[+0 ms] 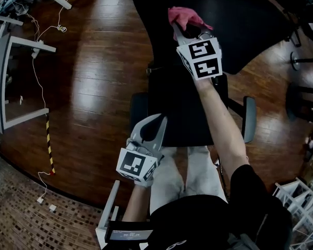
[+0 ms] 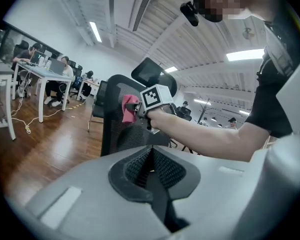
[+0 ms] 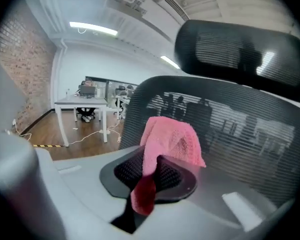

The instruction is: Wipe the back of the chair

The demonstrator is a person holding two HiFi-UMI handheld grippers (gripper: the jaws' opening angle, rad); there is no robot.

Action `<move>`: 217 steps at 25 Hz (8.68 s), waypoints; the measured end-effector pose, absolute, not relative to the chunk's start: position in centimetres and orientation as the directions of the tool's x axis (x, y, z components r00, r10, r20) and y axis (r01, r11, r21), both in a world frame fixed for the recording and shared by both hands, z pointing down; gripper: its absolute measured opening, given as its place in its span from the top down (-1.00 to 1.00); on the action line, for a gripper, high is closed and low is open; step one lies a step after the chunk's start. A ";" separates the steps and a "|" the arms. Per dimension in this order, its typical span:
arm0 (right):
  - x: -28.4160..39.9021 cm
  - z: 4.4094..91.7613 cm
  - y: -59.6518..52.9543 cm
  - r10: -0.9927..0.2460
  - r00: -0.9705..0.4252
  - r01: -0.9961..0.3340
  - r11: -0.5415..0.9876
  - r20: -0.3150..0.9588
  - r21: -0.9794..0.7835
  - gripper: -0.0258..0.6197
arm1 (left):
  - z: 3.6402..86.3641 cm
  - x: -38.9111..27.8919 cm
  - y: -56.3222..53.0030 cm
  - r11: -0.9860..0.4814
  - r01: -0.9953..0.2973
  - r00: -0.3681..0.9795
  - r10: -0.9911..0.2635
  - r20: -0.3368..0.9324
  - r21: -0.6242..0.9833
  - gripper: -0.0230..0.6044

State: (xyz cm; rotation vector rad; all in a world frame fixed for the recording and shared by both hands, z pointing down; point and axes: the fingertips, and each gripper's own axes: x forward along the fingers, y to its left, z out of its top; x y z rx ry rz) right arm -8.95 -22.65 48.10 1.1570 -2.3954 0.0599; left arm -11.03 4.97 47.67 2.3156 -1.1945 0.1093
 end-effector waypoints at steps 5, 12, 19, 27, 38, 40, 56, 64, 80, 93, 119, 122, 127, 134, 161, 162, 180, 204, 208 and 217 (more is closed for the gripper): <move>-17.4 47.5 -21.9 -0.648 -0.636 -0.655 0.740 0.419 0.152 0.80 | 48.0 -14.3 5.4 -0.431 -0.798 0.572 -0.761 0.305 0.420 0.96; -22.4 46.6 -21.6 -0.600 -0.691 -0.602 0.786 0.404 0.139 0.80 | 48.6 -16.9 6.0 -0.401 -0.812 0.547 -0.776 0.315 0.425 0.96; -17.7 45.3 -23.4 -0.651 -0.657 -0.672 0.734 0.379 0.096 0.80 | 48.6 -16.0 4.7 -0.438 -0.793 0.584 -0.745 0.322 0.423 0.96; -5.2 44.7 -25.3 -0.747 -0.554 -0.783 0.617 0.368 0.074 0.80 | 48.1 -9.2 3.5 -0.550 -0.730 0.677 -0.665 0.316 0.407 0.96; 12.7 44.5 -25.7 -0.832 -0.398 -0.884 0.461 0.386 0.081 0.80 | 47.5 2.0 2.8 -0.663 -0.640 0.769 -0.555 0.319 0.389 0.96; 15.5 44.5 -25.7 -0.842 -0.372 -0.896 0.435 0.390 0.086 0.80 | 47.0 3.7 2.5 -0.676 -0.629 0.778 -0.547 0.311 0.384 0.96; 30.0 40.1 -25.1 -0.912 -0.083 -0.953 0.190 0.402 0.234 0.80 | 41.3 8.8 0.4 -0.734 -0.586 0.810 -0.544 0.219 0.344 0.96; 20.8 39.2 -27.2 -0.886 -0.158 -0.893 0.316 0.435 0.321 0.80 | 40.4 4.6 0.4 -0.698 -0.616 0.785 -0.585 0.205 0.366 0.96; -4.5 39.5 -29.0 -0.804 -0.404 -0.763 0.559 0.436 0.325 0.80 | 40.9 -8.9 0.0 -0.574 -0.724 0.675 -0.705 0.218 0.384 0.96; -21.5 38.9 -24.7 -0.584 -0.695 -0.555 0.807 0.419 0.202 0.80 | 39.9 -13.1 -0.7 -0.547 -0.752 0.643 -0.730 0.229 0.368 0.96; 14.8 37.4 -29.4 -0.851 -0.378 -0.891 0.442 0.365 0.108 0.80 | 36.9 3.7 -2.9 -0.697 -0.657 0.754 -0.596 0.277 0.287 0.96; 20.4 37.5 -29.1 -0.868 -0.330 -0.911 0.395 0.371 0.114 0.80 | 36.7 6.1 -3.2 -0.701 -0.656 0.754 -0.592 0.285 0.279 0.96; 28.0 37.9 -28.2 -0.878 -0.263 -0.935 0.334 0.399 0.118 0.80 | 36.1 8.3 -3.5 -0.696 -0.665 0.745 -0.593 0.306 0.269 0.96; 29.7 35.9 -26.6 -0.871 -0.241 -0.931 0.333 0.429 0.153 0.80 | 35.5 5.7 -4.1 -0.656 -0.700 0.713 -0.620 0.327 0.283 0.96; 9.8 34.7 1.6 -0.597 -0.644 -0.679 0.734 0.478 0.001 0.80 | 30.0 1.0 2.5 -0.701 -0.640 0.762 -0.632 0.143 0.313 0.96; 9.5 34.9 1.9 -0.590 -0.653 -0.671 0.741 0.475 -0.001 0.80 | 30.2 0.9 2.5 -0.695 -0.648 0.756 -0.637 0.151 0.311 0.96; 9.8 36.1 2.7 -0.591 -0.659 -0.677 0.736 0.464 -0.024 0.80 | 30.8 1.5 1.4 -0.676 -0.688 0.725 -0.655 0.213 0.265 0.96; 10.0 36.7 3.4 -0.592 -0.651 -0.694 0.718 0.475 -0.056 0.80 | 31.1 1.4 2.1 -0.663 -0.698 0.716 -0.656 0.237 0.273 0.96; 9.9 36.9 3.5 -0.589 -0.655 -0.691 0.721 0.473 -0.059 0.80 | 31.2 1.5 2.2 -0.664 -0.697 0.717 -0.656 0.236 0.272 0.96; 10.0 38.0 3.5 -0.586 -0.653 -0.698 0.712 0.480 -0.080 0.80 | 32.3 1.0 2.3 -0.656 -0.700 0.713 -0.654 0.250 0.282 0.96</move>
